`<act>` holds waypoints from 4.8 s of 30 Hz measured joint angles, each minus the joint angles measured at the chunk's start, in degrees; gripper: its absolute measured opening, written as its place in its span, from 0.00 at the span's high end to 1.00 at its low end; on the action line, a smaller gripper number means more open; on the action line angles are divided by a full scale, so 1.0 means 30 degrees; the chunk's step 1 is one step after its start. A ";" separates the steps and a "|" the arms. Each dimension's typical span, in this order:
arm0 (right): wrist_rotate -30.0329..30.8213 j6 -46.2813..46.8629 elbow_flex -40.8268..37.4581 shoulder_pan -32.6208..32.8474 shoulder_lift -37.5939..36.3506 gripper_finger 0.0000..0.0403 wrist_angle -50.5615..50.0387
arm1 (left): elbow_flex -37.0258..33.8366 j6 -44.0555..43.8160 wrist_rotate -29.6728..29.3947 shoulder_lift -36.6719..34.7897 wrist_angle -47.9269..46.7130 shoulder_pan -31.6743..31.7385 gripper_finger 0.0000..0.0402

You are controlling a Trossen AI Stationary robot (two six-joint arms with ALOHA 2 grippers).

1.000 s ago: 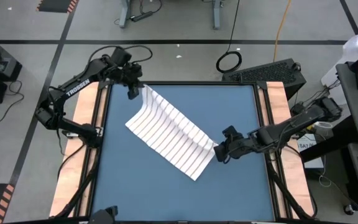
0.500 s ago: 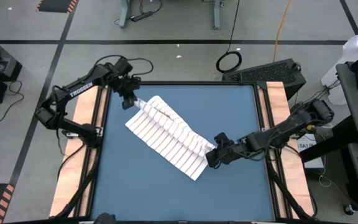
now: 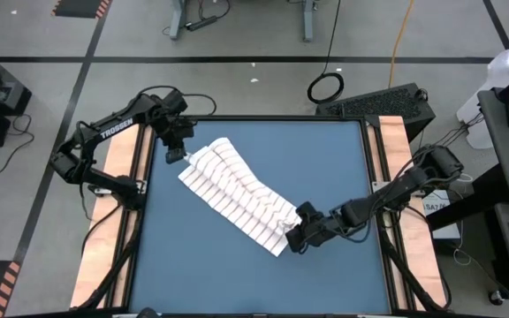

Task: Roll towel
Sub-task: Fold the white towel

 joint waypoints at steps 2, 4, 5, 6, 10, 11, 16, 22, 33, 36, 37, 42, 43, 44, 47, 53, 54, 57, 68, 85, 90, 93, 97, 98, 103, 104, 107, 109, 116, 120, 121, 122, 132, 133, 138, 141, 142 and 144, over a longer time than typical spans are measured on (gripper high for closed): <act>-0.0007 -0.0005 0.0002 0.0046 0.0061 0.99 -0.0225 | 0.0000 0.0015 -0.0015 0.0000 0.0080 0.0007 1.00; -0.0012 -0.0047 -0.0002 0.0049 0.0067 0.99 -0.0302 | 0.0000 0.0366 -0.0026 0.0000 0.0222 0.0006 1.00; 0.0000 -0.0087 -0.0002 0.0049 0.0067 0.99 -0.0262 | 0.0000 0.0459 -0.0039 0.0000 0.0297 0.0000 1.00; 0.0007 -0.0104 -0.0002 0.0049 0.0067 0.99 -0.0247 | 0.0000 0.0466 -0.0046 0.0000 0.0419 0.0000 1.00; -0.0006 -0.0103 -0.0002 0.0049 0.0067 0.99 -0.0179 | 0.0000 0.0512 -0.0138 0.0000 0.0775 0.0007 1.00; -0.0007 -0.0126 -0.0002 0.0049 0.0067 0.99 -0.0192 | -0.0007 0.0503 -0.0134 0.0000 0.0967 0.0000 1.00; -0.0015 -0.0236 -0.0002 0.0049 0.0067 0.99 -0.0203 | -0.0007 0.0510 -0.0408 0.0000 0.1181 0.0003 0.98; -0.0017 -0.0246 -0.0002 0.0049 0.0067 0.99 0.0199 | -0.0007 0.0350 -0.0483 0.0000 0.0357 0.0000 0.98; -0.0506 -0.0688 -0.0002 0.0046 0.0052 0.99 0.0857 | -0.2419 0.0293 -0.0491 0.0000 0.0858 0.0000 0.97; -0.0539 -0.0689 -0.0002 0.0086 0.0052 0.99 0.0832 | -0.3301 -0.0051 -0.0491 0.0007 0.1043 0.0007 0.97; -0.0539 -0.0695 -0.0002 0.0086 0.0052 0.99 0.0839 | -0.3495 -0.0075 -0.0489 0.0007 0.1019 0.0000 0.97; -0.0539 -0.0688 -0.0002 0.0159 0.0055 0.99 0.0860 | -0.4311 -0.0253 -0.0501 0.0007 0.1691 0.0000 0.97; -0.0541 -0.0688 -0.0002 0.0159 0.0052 0.99 0.0855 | -0.4385 -0.0392 -0.0512 0.0007 0.2001 0.0000 0.97; -0.0547 -0.0688 -0.0002 0.0159 0.0052 0.99 0.0860 | -0.4436 -0.0641 -0.0555 0.0007 0.2257 0.0000 0.97; -0.0568 -0.0667 -0.0002 0.0159 0.0055 0.99 0.0860 | -0.4452 -0.0736 -0.0578 -0.0007 0.2846 0.0000 0.93; -0.0583 -0.0637 -0.0002 0.0159 0.0052 0.99 0.0860 | -0.4448 -0.0781 -0.0614 -0.0022 0.2922 -0.0007 0.76; -0.0576 -0.0637 -0.0002 0.0159 0.0052 0.99 0.0860 | -0.4401 -0.0962 -0.0623 -0.0022 0.2687 -0.0007 0.72; -0.0583 -0.0637 -0.0002 0.0159 0.0052 0.99 0.0860 | -0.3992 -0.1227 -0.0636 -0.0042 0.2228 -0.0024 0.62; -0.0583 -0.0673 -0.0002 0.0159 0.0052 0.99 0.0853 | -0.2954 -0.4330 -0.1109 -0.0051 0.7737 -0.0124 0.56; -0.1436 -0.0659 -0.0002 0.0151 0.0045 0.99 0.0853 | -0.0067 -0.6237 0.0700 0.7086 1.3800 -0.0922 0.55; -0.1530 -0.0673 -0.0002 0.0159 0.0045 0.99 0.0846 | 0.0390 -0.7049 0.1666 0.7959 1.3756 -0.1078 0.55; -0.1515 -0.0673 -0.0002 0.0159 0.0045 0.99 0.0839 | 0.0401 -0.7737 0.3811 0.8669 1.3476 -0.1071 0.56; -0.1457 -0.0673 -0.0002 0.0159 0.0045 0.99 0.0751 | 0.0401 -0.7619 0.6266 0.9077 1.3319 -0.1330 0.66; -0.1457 -0.0673 -0.0002 0.0159 0.0045 0.99 0.0744 | 0.0401 -0.7438 0.7267 0.9024 1.3436 -0.1453 0.71; -0.1443 -0.0615 -0.0002 0.0159 0.0045 0.99 0.0685 | 0.0415 -0.6471 1.1284 0.7273 1.1952 -0.1807 0.97; -0.1439 -0.0533 -0.0002 0.0159 0.0045 0.99 0.0639 | 0.0415 -0.5865 1.1325 0.6612 1.0877 -0.1869 0.97; -0.1428 -0.0166 -0.0002 0.0159 0.0045 0.99 0.0417 | 0.0411 -0.2813 1.0633 0.4100 0.7175 -0.2054 0.98; -0.1428 -0.0076 -0.0002 0.0159 0.0045 0.99 0.0125 | 0.0415 -0.0888 0.9025 0.2290 0.4901 -0.2250 0.99; -0.1369 0.0435 -0.0002 0.0129 0.0045 0.99 -0.1557 | -0.0152 0.1897 0.4728 -0.2607 -0.0299 -0.3666 0.96; -0.1309 0.0463 -0.0002 0.0105 0.0045 0.99 -0.1838 | -0.2116 0.0300 0.2713 -0.4303 -0.0287 -0.4925 0.90; -0.1286 0.0463 -0.0002 0.0104 0.0045 0.99 -0.1865 | -0.2720 -0.0221 0.2281 -0.4703 0.0147 -0.5222 0.88; -0.1280 0.0463 -0.0002 0.0108 0.0045 0.99 -0.1884 | -0.3344 -0.0744 0.1865 -0.5071 0.0707 -0.5474 0.86; -0.1272 0.1345 -0.0002 0.0100 0.0045 0.99 -0.2622 | -0.5195 -0.4889 0.0687 -0.7779 0.2399 -0.7982 0.71; -0.1259 0.1341 -0.0002 0.0100 0.0045 0.99 -0.2622 | -0.5195 -0.5744 -0.0895 -0.7895 0.3335 -0.8096 0.71; -0.0940 0.1309 -0.0002 0.0100 0.0045 0.99 -0.2588 | -0.5166 -0.8905 -0.4310 -0.6459 0.6830 -0.7080 0.71; -0.0940 0.1309 -0.0002 0.0100 0.0045 0.99 -0.2513 | -0.5180 -1.0870 -0.2351 -0.3775 0.7263 -0.5529 0.71; -0.0940 0.1309 -0.0002 0.0100 0.0045 0.99 -0.2505 | -0.5180 -1.1458 -0.2108 -0.2870 0.7293 -0.5099 0.71; -0.0940 0.1309 -0.0002 0.0100 0.0045 0.99 -0.2455 | -0.5180 -1.2137 -0.1666 -0.1313 0.7404 -0.4358 0.71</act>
